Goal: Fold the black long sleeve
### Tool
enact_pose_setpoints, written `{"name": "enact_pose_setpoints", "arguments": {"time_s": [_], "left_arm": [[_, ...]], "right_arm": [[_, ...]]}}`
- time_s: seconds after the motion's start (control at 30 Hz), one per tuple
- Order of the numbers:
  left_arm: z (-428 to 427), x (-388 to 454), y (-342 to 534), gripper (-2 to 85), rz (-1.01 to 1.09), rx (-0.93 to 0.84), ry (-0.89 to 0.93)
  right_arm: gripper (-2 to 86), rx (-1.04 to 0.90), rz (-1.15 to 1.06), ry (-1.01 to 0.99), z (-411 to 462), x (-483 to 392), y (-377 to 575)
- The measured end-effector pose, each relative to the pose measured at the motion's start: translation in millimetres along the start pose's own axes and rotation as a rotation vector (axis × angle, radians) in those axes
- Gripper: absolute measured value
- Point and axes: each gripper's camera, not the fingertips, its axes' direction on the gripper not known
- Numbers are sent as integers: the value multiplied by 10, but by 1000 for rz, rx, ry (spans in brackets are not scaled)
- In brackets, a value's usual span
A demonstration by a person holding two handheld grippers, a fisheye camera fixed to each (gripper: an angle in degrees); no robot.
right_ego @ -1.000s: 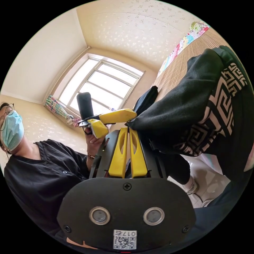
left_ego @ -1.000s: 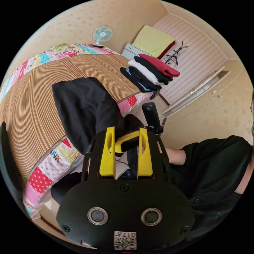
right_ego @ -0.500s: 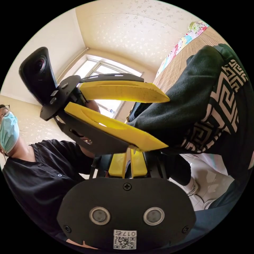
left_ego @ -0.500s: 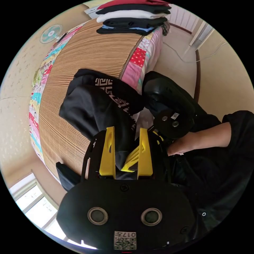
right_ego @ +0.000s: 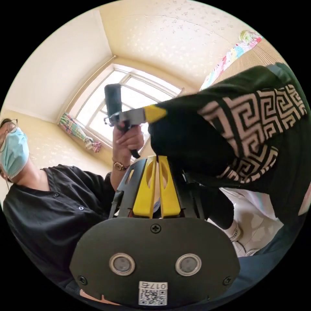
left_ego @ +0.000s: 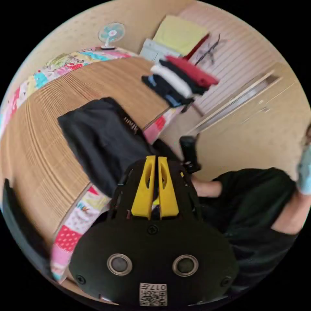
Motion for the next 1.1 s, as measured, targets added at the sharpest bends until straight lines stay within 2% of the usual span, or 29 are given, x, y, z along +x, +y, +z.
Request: {"name": "enact_pose_setpoints", "arguments": {"time_s": [0.03, 0.07, 0.1, 0.17, 0.2, 0.27, 0.33, 0.43, 0.5, 0.57, 0.63, 0.8, 0.87, 0.93, 1.1], "left_arm": [[-471, -398, 304, -5, -33, 223, 270], [-834, -750, 640, -6, -32, 407, 436], [-991, -905, 818, -6, -20, 498, 504], [-1438, -1514, 1546, -5, 15, 848, 761], [-1492, -1685, 1746, -5, 2, 943, 823], [-1362, -2403, 2423, -4, -113, 1263, 1171], [-1253, -2717, 2696, -5, -151, 1295, 1279], [-1458, -2651, 2901, -5, -192, 1130, 975], [-1544, -2561, 2859, -6, -105, 1041, 955], [-1609, -2482, 2800, -7, 62, 1017, 1123], [-1705, -2397, 2773, -8, 166, 996, 1198], [-2172, -1932, 2738, -7, 477, 889, 1178], [-2369, -1752, 2779, -7, 706, 910, 1290], [-2459, -1711, 2795, -6, 826, 945, 1410], [-2442, -1767, 2785, -5, 841, 1048, 1553]], "right_arm": [[14, -7, -69, -29, -43, -92, 26], [15, 33, -155, -87, -157, -208, 67], [16, 66, -195, -120, -236, -262, 88], [16, 133, -341, -183, -508, -472, 146], [16, 143, -374, -173, -566, -528, 163], [14, 186, -493, -56, -747, -719, 284], [12, 209, -520, 66, -807, -740, 384], [17, 228, -480, 156, -837, -571, 518], [24, 240, -463, 144, -849, -465, 593], [38, 269, -453, 173, -842, -350, 666], [47, 279, -457, 189, -821, -283, 694], [61, 256, -489, 171, -722, -194, 722], [62, 252, -522, 159, -704, -177, 772], [64, 255, -545, 160, -706, -149, 814], [78, 219, -571, 148, -650, -27, 862]]}}
